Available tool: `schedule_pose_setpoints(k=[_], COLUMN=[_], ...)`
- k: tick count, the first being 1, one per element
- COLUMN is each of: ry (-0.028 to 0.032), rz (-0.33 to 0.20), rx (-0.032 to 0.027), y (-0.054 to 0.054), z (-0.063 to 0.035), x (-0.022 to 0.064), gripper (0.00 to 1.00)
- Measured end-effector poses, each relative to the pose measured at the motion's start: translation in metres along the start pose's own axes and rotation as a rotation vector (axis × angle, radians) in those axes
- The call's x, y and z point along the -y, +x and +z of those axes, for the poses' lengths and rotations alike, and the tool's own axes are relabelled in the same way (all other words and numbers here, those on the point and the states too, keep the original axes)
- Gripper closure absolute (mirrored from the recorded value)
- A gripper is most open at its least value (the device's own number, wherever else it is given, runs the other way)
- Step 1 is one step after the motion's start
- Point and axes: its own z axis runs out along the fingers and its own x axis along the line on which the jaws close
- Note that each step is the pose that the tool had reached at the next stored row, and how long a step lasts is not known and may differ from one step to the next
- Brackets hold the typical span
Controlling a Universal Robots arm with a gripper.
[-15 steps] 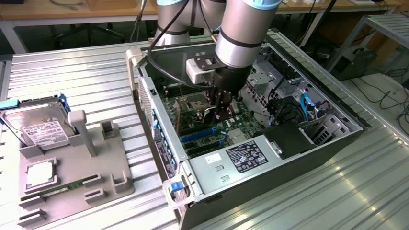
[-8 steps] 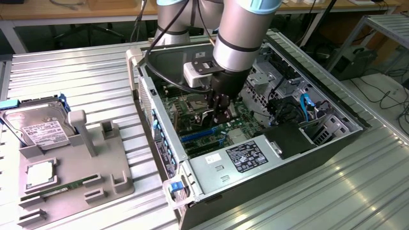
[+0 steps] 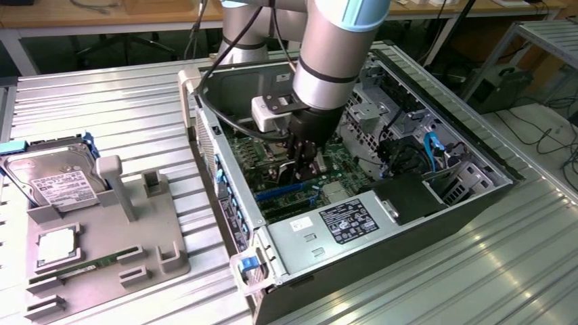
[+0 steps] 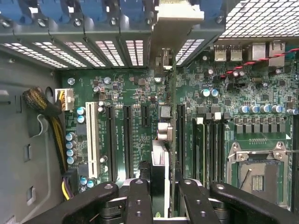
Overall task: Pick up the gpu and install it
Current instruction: 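Insert the gpu into the slot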
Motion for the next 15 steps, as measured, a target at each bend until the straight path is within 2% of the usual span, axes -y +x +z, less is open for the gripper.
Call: schedule_pose_setpoints(k=[6,15], ry=[-0.0012,-0.0015], rz=[0.0,0.0], rx=[0.0002,0.0046], y=[0.0002,0.0002], z=[0.0037,0.01], x=[-0.002,-0.0035], gripper=[0.72,0.72])
